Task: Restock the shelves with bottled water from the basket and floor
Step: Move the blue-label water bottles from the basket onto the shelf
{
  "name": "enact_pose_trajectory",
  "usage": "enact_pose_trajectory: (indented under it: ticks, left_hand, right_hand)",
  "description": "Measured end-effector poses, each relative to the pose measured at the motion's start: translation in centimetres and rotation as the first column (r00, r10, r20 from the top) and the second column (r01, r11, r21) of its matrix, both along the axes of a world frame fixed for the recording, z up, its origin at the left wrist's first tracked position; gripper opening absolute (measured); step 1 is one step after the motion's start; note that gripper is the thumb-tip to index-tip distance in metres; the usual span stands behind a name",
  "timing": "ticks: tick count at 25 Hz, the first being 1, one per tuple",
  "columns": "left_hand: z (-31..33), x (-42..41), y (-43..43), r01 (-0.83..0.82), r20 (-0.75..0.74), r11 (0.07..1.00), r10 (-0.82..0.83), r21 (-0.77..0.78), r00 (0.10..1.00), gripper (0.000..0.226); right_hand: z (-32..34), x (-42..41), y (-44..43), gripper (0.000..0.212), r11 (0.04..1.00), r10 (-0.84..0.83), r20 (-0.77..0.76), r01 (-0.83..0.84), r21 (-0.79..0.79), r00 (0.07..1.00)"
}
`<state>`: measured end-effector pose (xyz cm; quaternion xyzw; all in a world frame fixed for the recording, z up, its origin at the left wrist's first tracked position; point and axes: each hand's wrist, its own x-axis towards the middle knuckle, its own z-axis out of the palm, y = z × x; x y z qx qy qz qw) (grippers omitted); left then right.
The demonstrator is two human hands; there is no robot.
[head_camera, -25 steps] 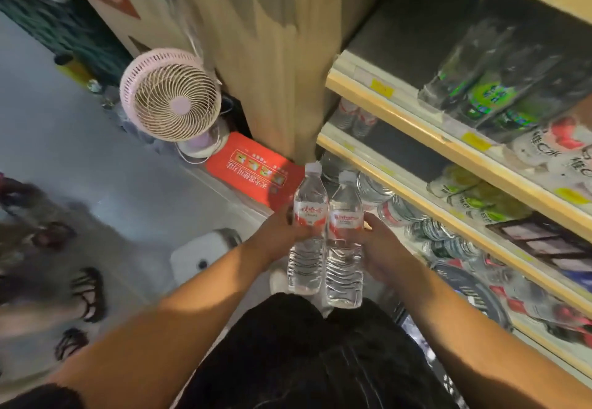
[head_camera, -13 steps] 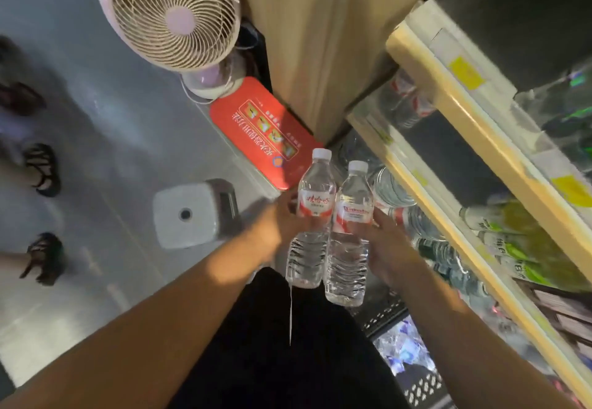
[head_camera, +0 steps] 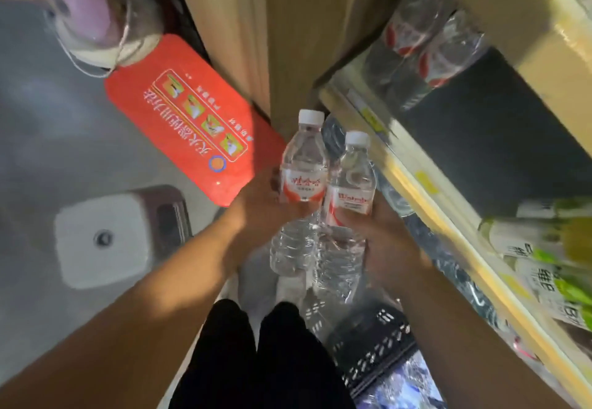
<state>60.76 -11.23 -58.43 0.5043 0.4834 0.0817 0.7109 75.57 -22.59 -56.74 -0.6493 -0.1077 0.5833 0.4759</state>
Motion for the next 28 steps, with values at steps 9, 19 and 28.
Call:
enact_pose_trajectory:
  ticks: [9,19,28]
  left_hand:
    - [2.6,7.7,5.8,0.076,0.069,0.966,-0.096,0.245,0.993,0.055]
    - [0.6,8.0,7.2,-0.001,0.026,0.956,-0.007,0.293,1.000,0.071]
    - [1.1,8.0,6.4,-0.003,0.035,0.967,-0.006,0.256,0.999,0.066]
  right_hand:
    - [2.8,5.5,3.7,0.064,0.985,-0.150,0.562,0.074,0.156,0.813]
    - [2.0,6.8,5.4,0.061,0.933,-0.356,0.734,0.182,0.309,0.578]
    - [0.2,7.5,7.0,0.049,0.914,-0.400,0.764,0.151,0.378,0.506]
